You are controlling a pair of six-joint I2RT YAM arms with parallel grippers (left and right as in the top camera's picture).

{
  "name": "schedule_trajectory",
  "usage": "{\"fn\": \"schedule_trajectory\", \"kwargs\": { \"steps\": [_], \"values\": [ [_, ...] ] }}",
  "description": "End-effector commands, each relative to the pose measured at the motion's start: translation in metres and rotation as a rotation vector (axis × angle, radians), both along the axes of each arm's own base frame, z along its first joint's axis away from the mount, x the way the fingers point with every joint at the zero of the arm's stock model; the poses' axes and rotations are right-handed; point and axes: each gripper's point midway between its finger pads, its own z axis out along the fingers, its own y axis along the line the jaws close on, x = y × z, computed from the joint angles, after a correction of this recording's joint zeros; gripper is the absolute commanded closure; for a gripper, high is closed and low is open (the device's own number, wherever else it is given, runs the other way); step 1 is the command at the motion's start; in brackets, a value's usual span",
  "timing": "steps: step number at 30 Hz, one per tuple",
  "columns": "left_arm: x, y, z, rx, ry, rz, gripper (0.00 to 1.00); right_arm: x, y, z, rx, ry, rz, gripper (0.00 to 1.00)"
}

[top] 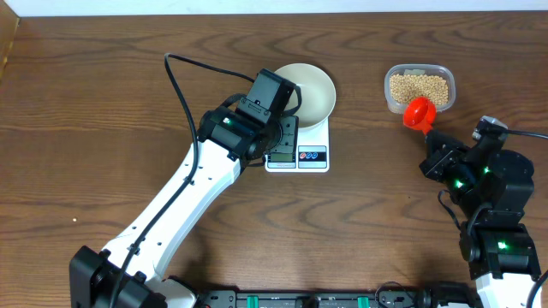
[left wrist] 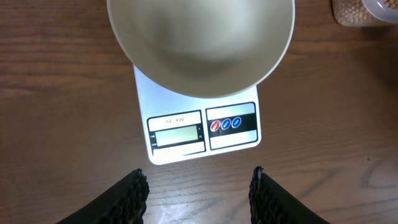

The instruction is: Scoop item into bowl and weigh 50g on scale

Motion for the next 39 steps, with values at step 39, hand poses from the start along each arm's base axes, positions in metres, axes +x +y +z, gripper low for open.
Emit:
{"fn": "schedule_trajectory", "kwargs": {
  "steps": [39],
  "values": [
    [-0.015, -0.023, -0.004, -0.012, 0.007, -0.036, 0.51, -0.001, 0.005, 0.006, 0.005, -0.029, 0.035, 0.99]
  ]
}}
